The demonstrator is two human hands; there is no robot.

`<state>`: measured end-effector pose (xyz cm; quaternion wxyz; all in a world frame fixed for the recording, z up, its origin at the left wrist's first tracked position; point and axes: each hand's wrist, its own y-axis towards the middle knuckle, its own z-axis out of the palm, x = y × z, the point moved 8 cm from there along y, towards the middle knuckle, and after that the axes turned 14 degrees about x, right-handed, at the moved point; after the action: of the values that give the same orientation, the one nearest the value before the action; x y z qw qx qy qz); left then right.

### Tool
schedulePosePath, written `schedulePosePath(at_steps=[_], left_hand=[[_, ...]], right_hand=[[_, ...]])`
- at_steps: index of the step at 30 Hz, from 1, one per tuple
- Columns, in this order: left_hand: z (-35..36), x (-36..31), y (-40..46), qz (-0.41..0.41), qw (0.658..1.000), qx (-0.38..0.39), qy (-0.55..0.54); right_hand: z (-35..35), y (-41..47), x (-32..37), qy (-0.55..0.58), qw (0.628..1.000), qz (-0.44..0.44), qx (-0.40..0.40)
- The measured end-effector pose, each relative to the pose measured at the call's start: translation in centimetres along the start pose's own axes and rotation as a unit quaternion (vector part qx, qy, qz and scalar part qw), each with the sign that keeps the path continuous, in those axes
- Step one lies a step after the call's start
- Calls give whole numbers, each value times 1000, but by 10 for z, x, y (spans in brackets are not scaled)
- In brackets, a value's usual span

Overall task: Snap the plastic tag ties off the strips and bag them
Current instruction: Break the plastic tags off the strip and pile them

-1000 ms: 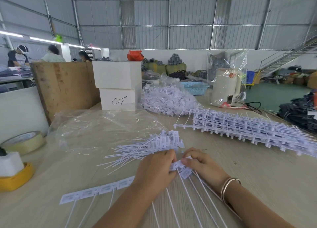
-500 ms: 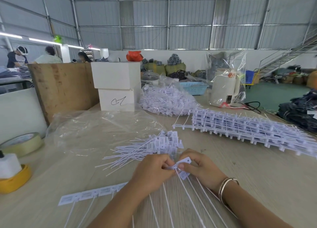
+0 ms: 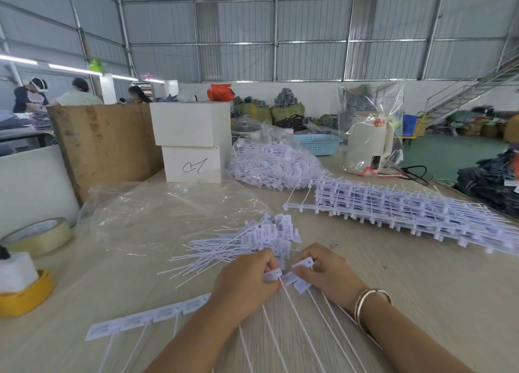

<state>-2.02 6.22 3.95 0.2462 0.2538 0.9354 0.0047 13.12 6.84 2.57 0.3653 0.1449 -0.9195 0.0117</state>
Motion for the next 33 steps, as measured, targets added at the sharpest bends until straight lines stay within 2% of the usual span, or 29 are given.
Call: schedulePosePath(at_steps=[3,9,13,17,20,24,28,30,33], left_hand=[[-3,-6,0,3,998,-16,62],[-2,-11,3,4,994,-15,110],[-2,-30,10,38,985,-17,167],[2,-44,18,72,977,-4,199],[0,-49,25,97,978,16,186],[0,-30,31,78,991,98,46],[-4,-15,25,67,994,86,-11],[-2,-13,19,72,995,71,1],[2,-15,12,96,991,48,77]], right_hand=[[-2,3,-3,-15,1000,11,-13],[-14,-2,3,61,994,-37,-79],[-1,-4,16,7,998,-64,-21],[5,-2,16,-33,998,-49,4],[2,-1,13,25,998,-52,16],[-6,0,2,136,989,-41,-31],[-7,2,-6,170,984,-26,-42],[-6,4,-10,167,985,-18,-37],[-5,4,-11,167,985,-19,-38]])
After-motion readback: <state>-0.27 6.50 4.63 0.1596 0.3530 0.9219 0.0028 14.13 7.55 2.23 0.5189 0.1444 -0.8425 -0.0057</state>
